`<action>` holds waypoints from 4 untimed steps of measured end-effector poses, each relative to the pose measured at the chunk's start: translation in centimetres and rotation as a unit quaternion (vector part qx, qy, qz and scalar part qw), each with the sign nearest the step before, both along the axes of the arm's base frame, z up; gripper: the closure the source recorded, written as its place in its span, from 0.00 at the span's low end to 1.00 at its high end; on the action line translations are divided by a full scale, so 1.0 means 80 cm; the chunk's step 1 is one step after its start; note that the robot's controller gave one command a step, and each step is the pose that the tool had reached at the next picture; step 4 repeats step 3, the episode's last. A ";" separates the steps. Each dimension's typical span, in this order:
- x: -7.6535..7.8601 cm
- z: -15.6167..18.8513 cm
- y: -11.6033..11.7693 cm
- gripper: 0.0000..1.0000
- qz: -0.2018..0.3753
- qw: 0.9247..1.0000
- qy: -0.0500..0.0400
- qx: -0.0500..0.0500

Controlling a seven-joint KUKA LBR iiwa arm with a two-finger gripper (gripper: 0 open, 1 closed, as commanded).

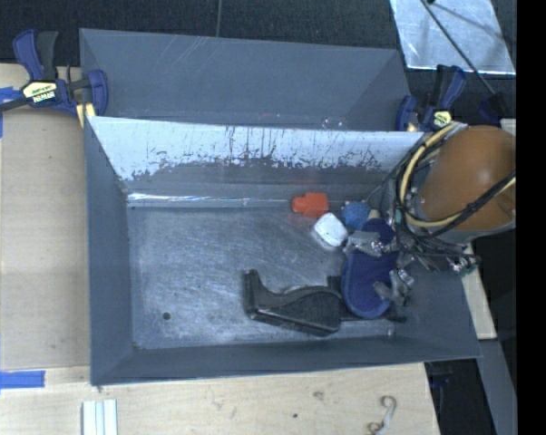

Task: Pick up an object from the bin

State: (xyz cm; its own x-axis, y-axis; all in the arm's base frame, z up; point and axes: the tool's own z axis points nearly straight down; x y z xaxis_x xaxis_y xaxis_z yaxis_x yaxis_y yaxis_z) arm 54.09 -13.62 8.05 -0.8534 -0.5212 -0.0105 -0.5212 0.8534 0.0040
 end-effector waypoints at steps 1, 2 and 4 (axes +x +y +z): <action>-0.002 -0.003 -0.003 0.00 -0.001 1.000 0.002 -0.002; 0.000 0.000 -0.001 1.00 -0.001 1.000 0.000 0.000; -0.011 0.159 -0.005 1.00 0.012 1.000 -0.002 -0.006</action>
Offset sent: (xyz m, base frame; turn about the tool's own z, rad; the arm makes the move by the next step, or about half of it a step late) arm 0.0000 0.0000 0.0000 0.0000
